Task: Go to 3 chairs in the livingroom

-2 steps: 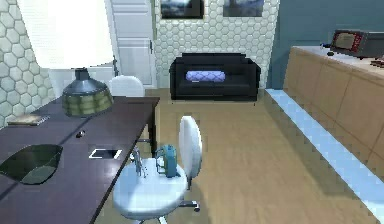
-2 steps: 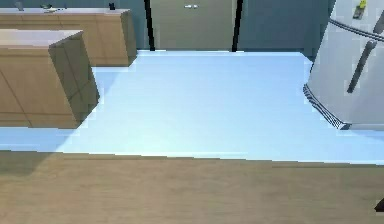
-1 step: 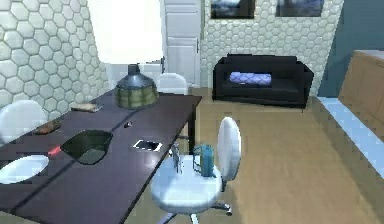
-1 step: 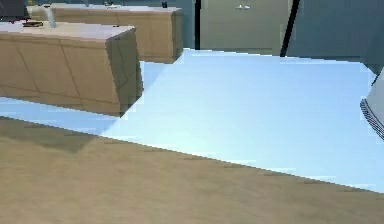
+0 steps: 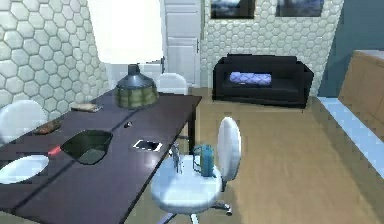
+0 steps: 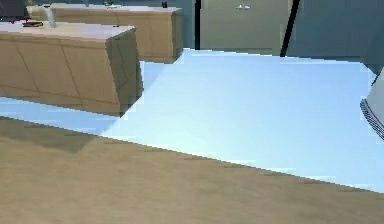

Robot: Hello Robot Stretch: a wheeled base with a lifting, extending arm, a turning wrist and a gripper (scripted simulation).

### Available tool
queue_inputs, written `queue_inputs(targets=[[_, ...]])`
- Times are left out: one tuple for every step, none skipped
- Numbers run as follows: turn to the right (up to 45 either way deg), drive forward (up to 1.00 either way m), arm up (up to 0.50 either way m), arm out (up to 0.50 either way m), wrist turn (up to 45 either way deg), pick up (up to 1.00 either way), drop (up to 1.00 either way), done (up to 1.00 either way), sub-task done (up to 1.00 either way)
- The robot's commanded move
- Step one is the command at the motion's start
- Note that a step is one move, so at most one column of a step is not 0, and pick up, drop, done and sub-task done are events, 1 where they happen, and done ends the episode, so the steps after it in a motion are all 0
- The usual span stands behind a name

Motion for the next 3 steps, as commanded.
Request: queue_inputs(targets=[[45.0,0.0,0.0,0.0,0.0,0.0,0.0,0.0,0.0],[9.0,0.0,0.0,0.0,0.0,0.0,0.0,0.0,0.0],[0.0,0.9,0.0,0.0,0.0,0.0,0.0,0.0,0.0]])
